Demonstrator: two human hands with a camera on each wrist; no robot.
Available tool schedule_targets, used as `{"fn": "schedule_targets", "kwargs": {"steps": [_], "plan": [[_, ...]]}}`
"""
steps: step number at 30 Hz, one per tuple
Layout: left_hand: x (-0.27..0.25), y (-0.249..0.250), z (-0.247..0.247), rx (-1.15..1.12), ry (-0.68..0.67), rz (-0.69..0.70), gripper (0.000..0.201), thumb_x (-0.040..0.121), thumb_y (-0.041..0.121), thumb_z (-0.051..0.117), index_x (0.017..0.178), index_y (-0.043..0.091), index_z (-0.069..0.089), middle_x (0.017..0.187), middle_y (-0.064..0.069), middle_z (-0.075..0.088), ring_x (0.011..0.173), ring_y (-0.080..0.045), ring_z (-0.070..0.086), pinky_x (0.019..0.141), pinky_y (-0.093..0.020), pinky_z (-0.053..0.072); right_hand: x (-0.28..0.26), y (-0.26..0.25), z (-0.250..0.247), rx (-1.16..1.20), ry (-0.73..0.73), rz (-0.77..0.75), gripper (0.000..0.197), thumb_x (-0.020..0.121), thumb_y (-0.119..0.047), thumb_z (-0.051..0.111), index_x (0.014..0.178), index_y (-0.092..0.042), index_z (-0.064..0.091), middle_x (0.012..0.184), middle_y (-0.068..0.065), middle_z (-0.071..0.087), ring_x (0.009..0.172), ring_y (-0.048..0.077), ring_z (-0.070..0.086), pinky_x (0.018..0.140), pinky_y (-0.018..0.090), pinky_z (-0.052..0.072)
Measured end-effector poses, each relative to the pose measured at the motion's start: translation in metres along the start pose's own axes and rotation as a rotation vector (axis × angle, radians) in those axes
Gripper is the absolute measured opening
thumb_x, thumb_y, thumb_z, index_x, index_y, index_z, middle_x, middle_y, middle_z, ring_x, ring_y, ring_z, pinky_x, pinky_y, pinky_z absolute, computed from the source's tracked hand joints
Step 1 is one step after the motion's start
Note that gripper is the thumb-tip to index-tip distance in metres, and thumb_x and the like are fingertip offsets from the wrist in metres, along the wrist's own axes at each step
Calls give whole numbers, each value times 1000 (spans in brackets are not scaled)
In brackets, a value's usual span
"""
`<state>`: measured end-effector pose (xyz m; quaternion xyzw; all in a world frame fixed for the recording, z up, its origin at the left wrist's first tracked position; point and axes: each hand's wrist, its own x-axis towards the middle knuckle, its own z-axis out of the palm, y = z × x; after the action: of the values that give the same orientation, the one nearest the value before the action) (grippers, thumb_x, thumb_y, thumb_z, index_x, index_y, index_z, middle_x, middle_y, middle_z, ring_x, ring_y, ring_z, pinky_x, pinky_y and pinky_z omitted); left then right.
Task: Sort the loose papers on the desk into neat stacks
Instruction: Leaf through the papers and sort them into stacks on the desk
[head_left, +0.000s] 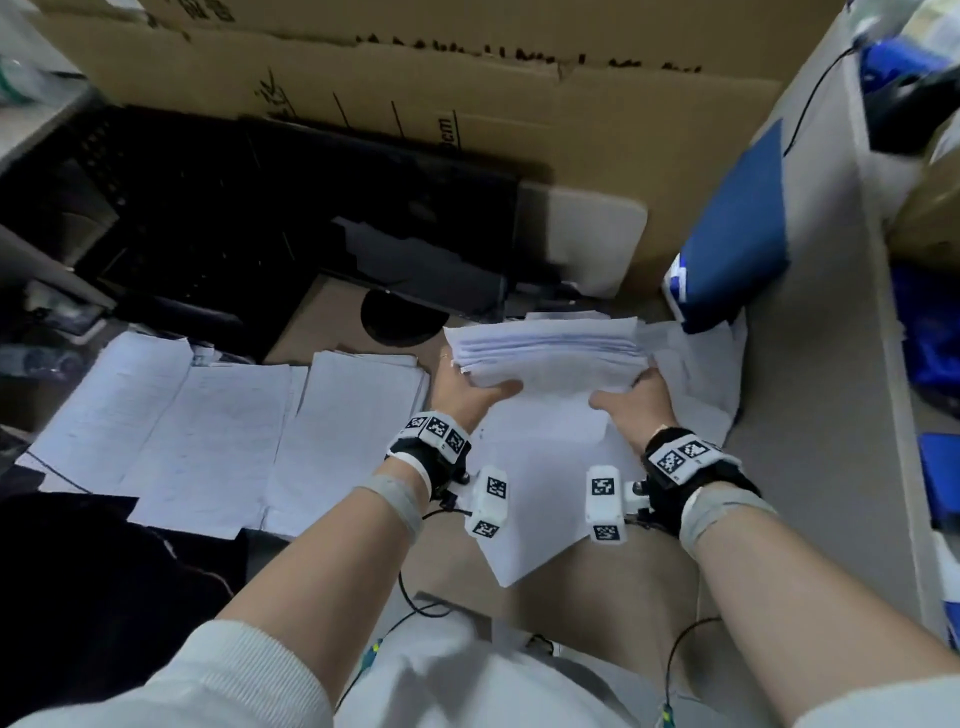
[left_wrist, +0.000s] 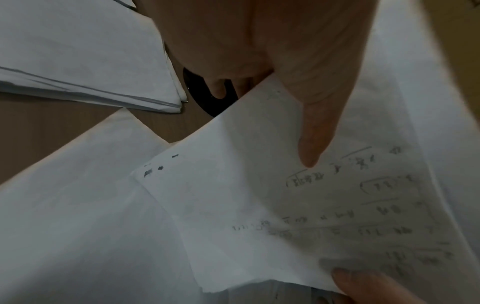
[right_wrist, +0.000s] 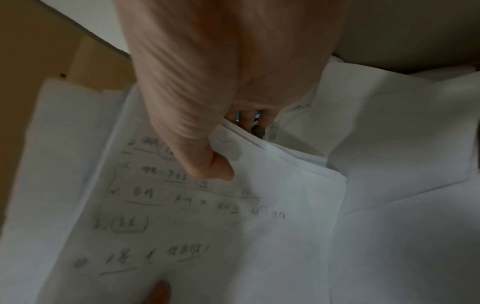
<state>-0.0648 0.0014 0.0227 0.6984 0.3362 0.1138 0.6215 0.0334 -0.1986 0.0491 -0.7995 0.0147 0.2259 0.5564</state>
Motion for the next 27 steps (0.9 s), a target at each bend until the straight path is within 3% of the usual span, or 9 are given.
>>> {"fn": "schedule_targets", "kwargs": {"steps": [3, 6, 9, 11, 15, 17, 21, 23, 27], "plan": [[20, -2, -1, -43, -3, -42, 89, 54, 25, 97, 128, 10, 50, 116, -2, 70, 105, -12, 70, 95, -36, 56, 10, -7, 6, 27, -1, 12, 55, 74, 12, 74, 122, -7, 55, 106, 6, 66, 97, 22, 64, 65, 13, 47], [34, -1, -8, -14, -3, -138, 79, 59, 26, 95, 124, 12, 54, 115, 0, 70, 104, -13, 68, 96, -35, 54, 19, -10, 15, 41, 16, 53, 44, 73, 12, 75, 111, -5, 62, 103, 10, 69, 91, 23, 65, 72, 24, 52], [48, -9, -11, 73, -151, -213, 53, 69, 14, 90, 115, 13, 65, 109, 3, 70, 102, -18, 68, 93, -33, 52, 32, -5, 21, -35, -8, 170, 24, 73, 6, 79, 96, 3, 71, 93, 12, 70, 92, 29, 69, 78, 31, 52], [56, -13, -10, 164, -171, -227, 37, 77, 11, 84, 111, 11, 68, 102, 3, 68, 95, -17, 66, 86, -28, 49, 38, -5, 25, -27, -22, 230, 18, 76, -1, 80, 92, -1, 71, 92, 10, 69, 90, 28, 68, 77, 28, 47], [69, -8, -4, 80, -90, -190, 34, 78, 18, 83, 108, 7, 70, 107, -11, 74, 97, -24, 70, 86, -35, 55, 45, -16, 33, 81, 65, 192, 16, 82, -6, 77, 96, -3, 69, 102, 12, 71, 84, 21, 64, 75, 27, 46], [73, 10, 0, -13, -32, -154, 40, 73, 27, 85, 108, 12, 71, 101, -5, 76, 93, -19, 71, 85, -35, 57, 45, -31, 33, 126, 120, 138, 19, 80, -6, 78, 97, -6, 70, 97, 9, 72, 79, 19, 66, 71, 24, 49], [61, 36, 1, -218, 39, -47, 33, 75, 15, 85, 103, 20, 69, 96, 2, 76, 92, -17, 73, 85, -36, 59, 36, -42, 33, 281, 157, 74, 27, 79, -5, 77, 101, -10, 63, 87, -2, 69, 71, 7, 64, 53, 11, 49], [52, 23, 0, -232, 35, -61, 44, 70, 19, 86, 110, 14, 68, 100, -3, 76, 93, -20, 73, 85, -38, 59, 26, -30, 35, 257, 143, 68, 24, 79, -1, 76, 99, -9, 66, 86, -2, 70, 70, 7, 65, 57, 13, 52], [31, -16, -3, -20, -68, -259, 59, 57, 32, 91, 110, 16, 70, 101, 1, 76, 92, -15, 73, 89, -44, 59, 14, 11, 39, 164, 52, 156, 23, 74, -4, 80, 90, -17, 70, 89, 0, 74, 81, 20, 70, 80, 34, 57]]}}
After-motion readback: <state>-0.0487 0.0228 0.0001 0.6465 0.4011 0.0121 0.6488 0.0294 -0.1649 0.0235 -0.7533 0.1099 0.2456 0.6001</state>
